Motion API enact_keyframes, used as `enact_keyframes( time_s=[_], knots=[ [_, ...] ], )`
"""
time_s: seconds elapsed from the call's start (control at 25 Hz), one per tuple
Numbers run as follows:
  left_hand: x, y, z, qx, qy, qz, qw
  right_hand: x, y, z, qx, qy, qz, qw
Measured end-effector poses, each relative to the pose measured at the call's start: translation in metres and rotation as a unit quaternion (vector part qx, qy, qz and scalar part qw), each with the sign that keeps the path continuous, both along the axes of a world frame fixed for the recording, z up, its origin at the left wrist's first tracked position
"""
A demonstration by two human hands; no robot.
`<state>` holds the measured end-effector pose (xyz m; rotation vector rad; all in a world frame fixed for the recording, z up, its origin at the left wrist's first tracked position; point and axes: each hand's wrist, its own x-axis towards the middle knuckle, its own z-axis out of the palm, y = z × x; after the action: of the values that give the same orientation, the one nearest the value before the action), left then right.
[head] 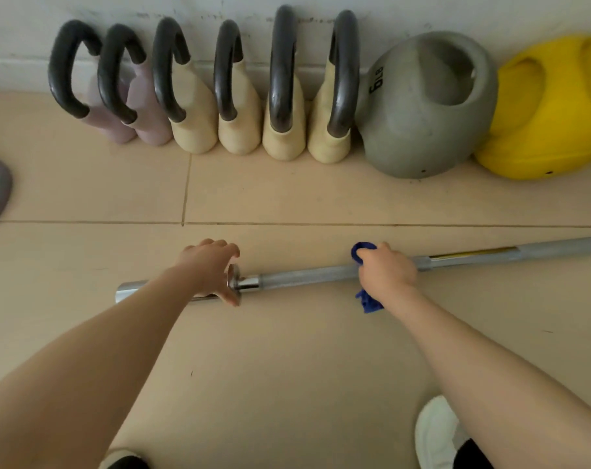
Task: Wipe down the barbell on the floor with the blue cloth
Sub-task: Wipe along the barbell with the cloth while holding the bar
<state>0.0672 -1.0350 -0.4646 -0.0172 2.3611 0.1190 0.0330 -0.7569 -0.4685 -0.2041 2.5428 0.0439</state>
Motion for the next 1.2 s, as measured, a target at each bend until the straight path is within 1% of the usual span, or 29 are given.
enact_keyframes(
  time_s=[0.08,0.12,0.16,0.24,0.28,0.36,0.4,0.48,0.52,0.56,0.6,0.64,0.72,0.76,0.8,0.84,0.92,0.96,1.0,1.08,1.2],
  knots=[
    [-0.005,-0.002,0.007,-0.019,0.014,0.015,1.000,-0.008,0.022,0.000,0.023,0.008,-0.088,0.996],
    [-0.007,-0.002,0.010,-0.032,0.019,0.016,0.999,-0.007,0.017,0.002,0.013,0.002,-0.098,0.995],
    [-0.008,0.001,0.013,-0.046,0.029,0.008,0.999,-0.004,0.004,0.004,-0.013,-0.006,-0.074,0.997],
    [-0.008,0.017,0.015,-0.061,0.071,-0.036,0.995,0.010,-0.022,0.003,-0.082,-0.032,0.028,0.996],
    [-0.006,0.029,0.014,-0.054,0.097,-0.056,0.992,0.015,-0.028,0.002,-0.108,-0.036,0.073,0.991],
    [0.001,0.058,0.007,-0.017,0.126,-0.055,0.990,0.008,-0.013,-0.001,-0.096,-0.010,0.118,0.988],
    [0.007,0.073,0.001,-0.007,0.135,-0.060,0.989,-0.001,0.006,-0.001,-0.058,0.010,0.109,0.992],
    [0.021,0.094,-0.010,-0.001,0.203,-0.077,0.976,-0.019,0.054,-0.002,0.024,0.048,0.030,0.998],
    [0.028,0.100,-0.015,-0.006,0.232,-0.071,0.970,-0.024,0.074,-0.002,0.057,0.059,-0.015,0.997],
    [0.032,0.103,-0.018,-0.017,0.250,-0.071,0.965,-0.026,0.084,-0.003,0.062,0.059,-0.049,0.995],
    [0.036,0.104,-0.019,-0.028,0.264,-0.066,0.962,-0.026,0.083,-0.004,0.038,0.056,-0.068,0.995],
    [0.042,0.106,-0.022,-0.037,0.270,-0.061,0.960,-0.023,0.074,-0.005,0.008,0.045,-0.063,0.997],
    [0.053,0.111,-0.026,-0.054,0.251,-0.066,0.964,-0.015,0.061,-0.008,-0.040,0.024,0.021,0.999],
    [0.057,0.114,-0.028,-0.058,0.234,-0.055,0.969,-0.016,0.061,-0.009,-0.050,0.026,0.066,0.996],
    [0.058,0.117,-0.029,-0.065,0.216,-0.036,0.973,-0.022,0.069,-0.008,-0.045,0.041,0.086,0.994],
    [0.059,0.121,-0.029,-0.064,0.201,-0.013,0.977,-0.033,0.085,-0.008,-0.027,0.050,0.066,0.996],
    [0.057,0.125,-0.026,-0.058,0.170,0.025,0.983,-0.053,0.117,-0.011,0.003,0.068,-0.064,0.996],
    [0.055,0.127,-0.025,-0.054,0.157,0.038,0.985,-0.055,0.123,-0.011,0.001,0.061,-0.123,0.991],
    [0.055,0.130,-0.023,-0.052,0.143,0.051,0.987,-0.050,0.117,-0.011,-0.012,0.051,-0.136,0.989],
    [0.053,0.134,-0.021,-0.048,0.147,0.067,0.986,-0.032,0.084,-0.006,-0.051,0.035,-0.086,0.994],
    [0.044,0.132,-0.020,-0.033,0.155,0.086,0.984,-0.022,0.058,-0.010,-0.084,0.032,0.029,0.996]
  ],
)
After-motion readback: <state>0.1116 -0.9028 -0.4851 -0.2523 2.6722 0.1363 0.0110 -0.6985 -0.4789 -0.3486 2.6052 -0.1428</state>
